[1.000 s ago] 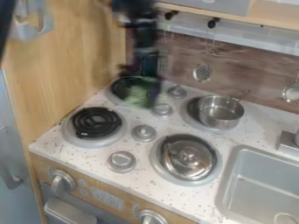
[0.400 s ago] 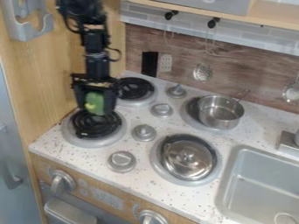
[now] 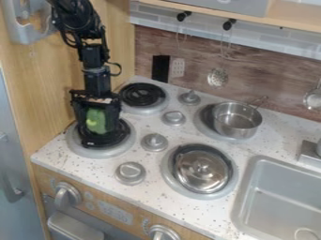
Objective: Move the green bell pepper to the left lower burner
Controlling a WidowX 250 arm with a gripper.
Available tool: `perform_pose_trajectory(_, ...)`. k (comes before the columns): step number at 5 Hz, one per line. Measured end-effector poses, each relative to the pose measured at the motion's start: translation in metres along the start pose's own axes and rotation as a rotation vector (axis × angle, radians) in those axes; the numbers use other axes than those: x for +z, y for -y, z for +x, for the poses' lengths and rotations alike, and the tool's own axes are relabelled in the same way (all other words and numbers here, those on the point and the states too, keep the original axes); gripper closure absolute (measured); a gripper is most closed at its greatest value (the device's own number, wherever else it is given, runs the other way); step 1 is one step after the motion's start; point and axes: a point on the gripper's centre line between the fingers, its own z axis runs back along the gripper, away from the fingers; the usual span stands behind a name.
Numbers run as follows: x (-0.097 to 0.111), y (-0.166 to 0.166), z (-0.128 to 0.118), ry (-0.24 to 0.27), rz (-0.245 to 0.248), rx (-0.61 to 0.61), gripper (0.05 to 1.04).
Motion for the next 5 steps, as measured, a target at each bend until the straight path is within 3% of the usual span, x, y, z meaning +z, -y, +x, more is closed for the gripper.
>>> perform_pose_trajectory(2,0.002,0.004,0.007,0.023,0.022,-0.021,0.085)
perform_pose_trajectory(3,0.021,0.010,0.002,0.080,0.018,-0.042,0.085)
perform_pose_trajectory(4,0.047,0.019,-0.001,0.141,0.058,-0.100,0.085)
perform_pose_trajectory(5,0.057,0.037,0.000,0.166,0.077,-0.160,0.085)
